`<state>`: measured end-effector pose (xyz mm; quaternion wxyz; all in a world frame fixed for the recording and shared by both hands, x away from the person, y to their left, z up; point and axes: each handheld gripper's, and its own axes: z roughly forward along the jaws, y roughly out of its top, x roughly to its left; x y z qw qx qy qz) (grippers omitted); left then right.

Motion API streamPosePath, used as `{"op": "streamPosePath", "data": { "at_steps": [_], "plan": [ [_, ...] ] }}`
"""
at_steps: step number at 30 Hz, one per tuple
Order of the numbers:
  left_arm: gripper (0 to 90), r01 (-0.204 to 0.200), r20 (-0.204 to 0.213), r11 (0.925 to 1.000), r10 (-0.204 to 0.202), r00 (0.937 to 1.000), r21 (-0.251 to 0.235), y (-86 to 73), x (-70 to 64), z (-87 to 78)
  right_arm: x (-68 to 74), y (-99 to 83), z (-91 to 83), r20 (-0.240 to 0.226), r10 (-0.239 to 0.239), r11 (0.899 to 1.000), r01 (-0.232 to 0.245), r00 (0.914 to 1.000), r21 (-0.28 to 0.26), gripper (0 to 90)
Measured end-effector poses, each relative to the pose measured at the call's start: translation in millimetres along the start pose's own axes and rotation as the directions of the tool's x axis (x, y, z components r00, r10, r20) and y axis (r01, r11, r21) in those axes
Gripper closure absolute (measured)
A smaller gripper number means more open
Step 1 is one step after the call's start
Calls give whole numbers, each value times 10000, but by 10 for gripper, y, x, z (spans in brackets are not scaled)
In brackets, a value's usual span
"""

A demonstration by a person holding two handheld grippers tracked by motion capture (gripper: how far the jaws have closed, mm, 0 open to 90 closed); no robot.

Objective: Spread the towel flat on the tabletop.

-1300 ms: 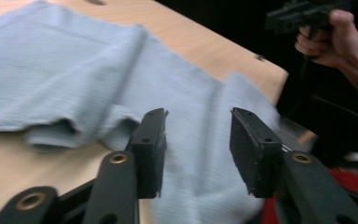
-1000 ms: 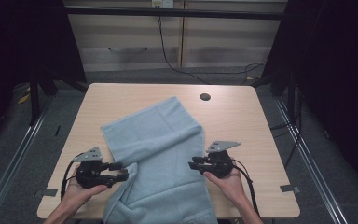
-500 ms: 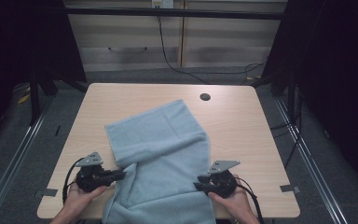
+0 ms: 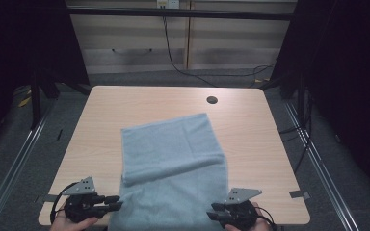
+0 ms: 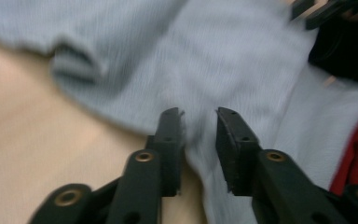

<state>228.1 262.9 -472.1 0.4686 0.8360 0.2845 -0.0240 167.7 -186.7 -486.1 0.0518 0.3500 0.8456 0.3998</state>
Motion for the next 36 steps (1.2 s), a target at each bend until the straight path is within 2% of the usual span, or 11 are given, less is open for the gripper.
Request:
{"op": "streamPosePath", "data": {
  "at_steps": [2, 6, 7, 9, 12, 14, 16, 18, 22, 28, 36],
  "plan": [
    [681, 161, -34, 9999, -161, 9999, -21, 100, 78, 91, -98, 145, 44, 169, -54, 9985, 63, 9998, -535, 657],
    [708, 40, -189, 9981, -28, 9998, 621, 242, 269, 423, -416, 415, 258, 622, -54, 9985, 88, 9981, -538, 669],
    [707, 55, -341, 9974, -30, 9994, 722, 256, 306, 491, -489, 467, 307, 863, -27, 9985, 74, 9963, -543, 669],
    [694, -56, -1239, 9945, 187, 9921, 1050, 291, 372, 587, -634, 548, 398, 1047, 54, 9989, -5, 9945, -466, 669],
    [686, 211, -1951, 9984, -105, 9807, 523, 365, 533, 609, -806, 589, 505, 1339, 346, 9987, -292, 9904, -421, 663],
    [684, 551, -1894, 9984, -521, 9805, 105, 363, 618, 606, -859, 569, 543, 1476, 509, 9982, -455, 9877, -393, 657],
    [680, 373, -1689, 9981, -286, 9852, 490, 321, 602, 636, -844, 517, 563, 1501, 468, 9987, -433, 9876, -262, 650],
    [670, -3, -1736, 9975, 125, 9847, 703, 279, 543, 640, -782, 467, 514, 1281, 566, 9983, -547, 9901, -180, 650],
    [666, 205, -1346, 9983, -129, 9908, 549, 201, 467, 605, -656, 330, 397, 962, 510, 9986, -497, 9940, -159, 655],
    [666, -159, -810, 9968, 223, 9965, 781, 104, 240, 577, -496, 132, 224, 712, 505, 9987, -496, 9962, -141, 656],
    [703, -603, -366, 9928, 644, 9973, 1040, -64, -54, 476, -287, -24, 90, 413, 353, 9994, -355, 9985, 32, 655]
  ]
}}
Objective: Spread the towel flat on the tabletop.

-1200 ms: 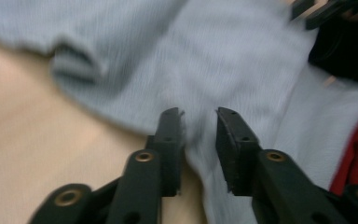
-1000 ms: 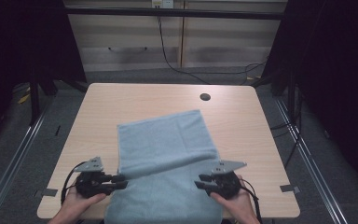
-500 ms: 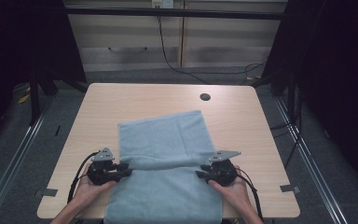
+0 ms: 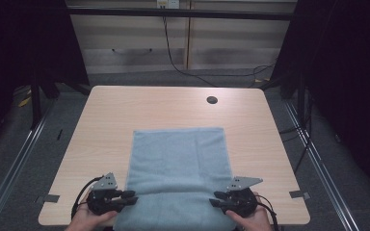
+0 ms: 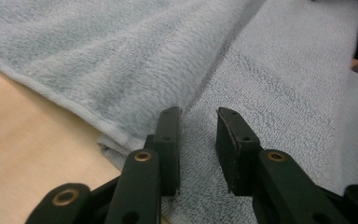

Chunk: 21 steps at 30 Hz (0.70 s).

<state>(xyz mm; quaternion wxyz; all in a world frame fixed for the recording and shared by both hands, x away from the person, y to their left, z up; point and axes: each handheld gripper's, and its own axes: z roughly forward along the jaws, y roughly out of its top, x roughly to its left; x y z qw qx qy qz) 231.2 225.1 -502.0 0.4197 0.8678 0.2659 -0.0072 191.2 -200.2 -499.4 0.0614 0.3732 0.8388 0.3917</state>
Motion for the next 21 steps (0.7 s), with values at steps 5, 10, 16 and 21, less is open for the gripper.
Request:
{"op": "streamPosePath", "data": {
  "at_steps": [5, 10, 16, 21],
  "plan": [
    [727, -178, 193, 9995, 173, 9997, 245, -84, -163, -70, 141, -57, -38, -158, -160, 9998, 162, 9997, 116, 655],
    [728, -313, 443, 9985, 293, 9986, 451, -144, -318, -110, 200, -59, -43, -201, -307, 9992, 312, 9993, 254, 653],
    [702, -174, 931, 9990, 135, 9956, 417, -102, -306, -103, 151, -43, -45, -557, -126, 9999, 130, 9984, 82, 620],
    [677, -133, 676, 9986, 167, 9976, -513, 150, -148, -139, 57, 102, -91, -181, -169, 9981, 158, 9997, -596, 617]
  ]
}}
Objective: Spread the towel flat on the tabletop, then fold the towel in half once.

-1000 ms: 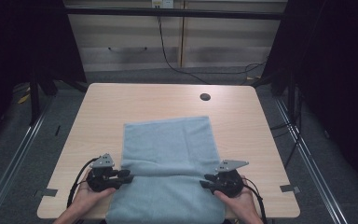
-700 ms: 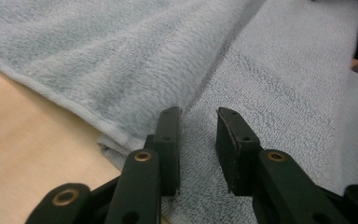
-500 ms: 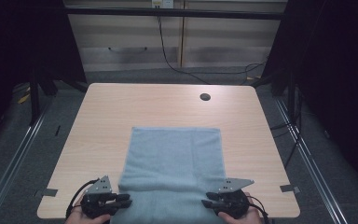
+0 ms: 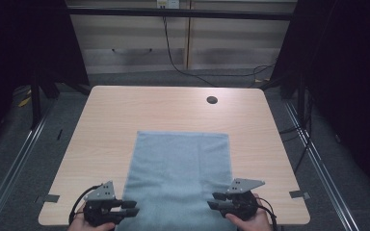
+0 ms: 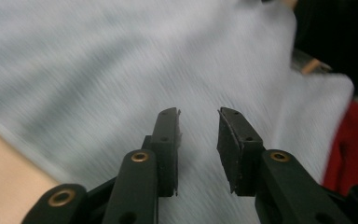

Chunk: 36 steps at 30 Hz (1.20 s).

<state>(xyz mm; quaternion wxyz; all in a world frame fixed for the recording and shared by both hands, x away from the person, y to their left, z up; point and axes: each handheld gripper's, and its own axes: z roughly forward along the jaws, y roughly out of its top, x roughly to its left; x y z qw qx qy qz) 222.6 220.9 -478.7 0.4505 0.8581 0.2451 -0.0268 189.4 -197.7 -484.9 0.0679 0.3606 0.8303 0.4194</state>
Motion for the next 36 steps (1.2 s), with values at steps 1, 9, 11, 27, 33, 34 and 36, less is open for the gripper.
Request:
{"op": "streamPosePath", "data": {
  "at_steps": [1, 9, 11, 27, 33, 34, 36],
  "plan": [
    [676, 102, -82, 9999, -103, 9999, -81, 48, 56, 10, -23, 22, 0, 57, 54, 9999, -53, 10000, -105, 617],
    [664, 425, -1519, 9990, -442, 9874, -144, 415, 606, 274, -350, 259, 148, 867, 357, 9990, -331, 9956, -312, 616],
    [665, 350, -2026, 9994, -353, 9786, -50, 430, 695, 359, -416, 301, 204, 1043, 372, 9991, -347, 9938, -261, 608],
    [669, 450, -1456, 9977, -371, 9887, 510, 12, 475, 172, -424, 277, 409, 895, 127, 9968, -196, 9959, 773, 592],
    [565, 882, -1456, 9961, -868, 9855, 35, 86, 566, 105, -497, 326, 387, 620, 369, 9989, -386, 9974, 271, 577],
    [559, 914, -1535, 9956, -931, 9838, -182, 141, 608, 89, -524, 350, 375, 651, 446, 9989, -455, 9969, 120, 576],
    [532, 1026, -1641, 9941, -1069, 9806, -349, 229, 690, 80, -599, 422, 336, 811, 471, 9989, -464, 9956, -102, 576]
  ]
}}
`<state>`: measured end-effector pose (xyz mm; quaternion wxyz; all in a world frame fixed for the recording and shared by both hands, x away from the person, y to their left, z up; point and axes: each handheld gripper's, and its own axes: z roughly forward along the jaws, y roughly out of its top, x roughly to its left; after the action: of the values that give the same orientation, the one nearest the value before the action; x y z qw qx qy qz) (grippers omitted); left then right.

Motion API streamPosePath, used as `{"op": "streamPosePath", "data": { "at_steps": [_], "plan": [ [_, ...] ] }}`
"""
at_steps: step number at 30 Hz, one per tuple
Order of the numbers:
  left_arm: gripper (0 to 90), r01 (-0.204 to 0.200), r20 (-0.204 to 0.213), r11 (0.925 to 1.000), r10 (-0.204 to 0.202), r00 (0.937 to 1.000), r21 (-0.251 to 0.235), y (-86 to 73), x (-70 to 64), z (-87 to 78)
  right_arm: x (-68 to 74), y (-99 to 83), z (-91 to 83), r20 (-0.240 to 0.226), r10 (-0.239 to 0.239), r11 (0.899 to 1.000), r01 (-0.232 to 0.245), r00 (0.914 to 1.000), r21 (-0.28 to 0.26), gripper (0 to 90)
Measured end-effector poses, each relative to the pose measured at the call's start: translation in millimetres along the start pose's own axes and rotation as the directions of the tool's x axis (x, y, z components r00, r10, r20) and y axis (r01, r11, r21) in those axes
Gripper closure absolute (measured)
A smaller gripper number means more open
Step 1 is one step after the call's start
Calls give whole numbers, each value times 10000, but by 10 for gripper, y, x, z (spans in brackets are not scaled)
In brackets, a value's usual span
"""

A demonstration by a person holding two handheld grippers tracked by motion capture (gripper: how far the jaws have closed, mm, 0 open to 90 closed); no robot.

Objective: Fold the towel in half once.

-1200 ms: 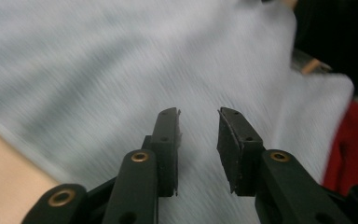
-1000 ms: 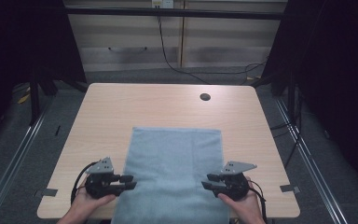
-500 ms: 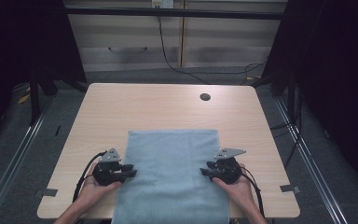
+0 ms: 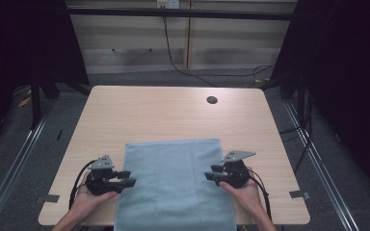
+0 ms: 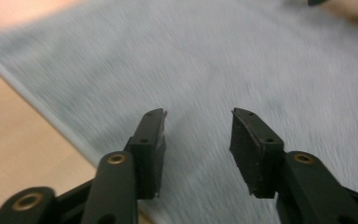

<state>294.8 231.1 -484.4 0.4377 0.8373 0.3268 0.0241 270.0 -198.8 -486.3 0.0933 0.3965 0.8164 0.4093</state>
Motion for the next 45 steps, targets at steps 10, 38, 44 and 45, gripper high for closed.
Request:
{"op": "streamPosePath", "data": {
  "at_steps": [10, 38, 44, 45],
  "plan": [
    [443, 292, -668, 9986, -322, 9972, -451, 317, 339, 154, -335, 309, 9, 539, 337, 9972, -300, 9980, -679, 560],
    [491, 975, -1586, 9936, -1055, 9817, -572, 358, 739, 300, -985, 474, 355, 1811, 1059, 9943, -1029, 9777, -260, 530],
    [459, 1261, -1842, 9895, -1371, 9733, -704, 316, 802, 273, -1040, 427, 440, 2228, 950, 9950, -993, 9702, 81, 516],
    [457, 1213, -1921, 9906, -1315, 9725, -637, 309, 812, 267, -1052, 417, 454, 2248, 901, 9953, -960, 9702, 152, 513]
  ]
}}
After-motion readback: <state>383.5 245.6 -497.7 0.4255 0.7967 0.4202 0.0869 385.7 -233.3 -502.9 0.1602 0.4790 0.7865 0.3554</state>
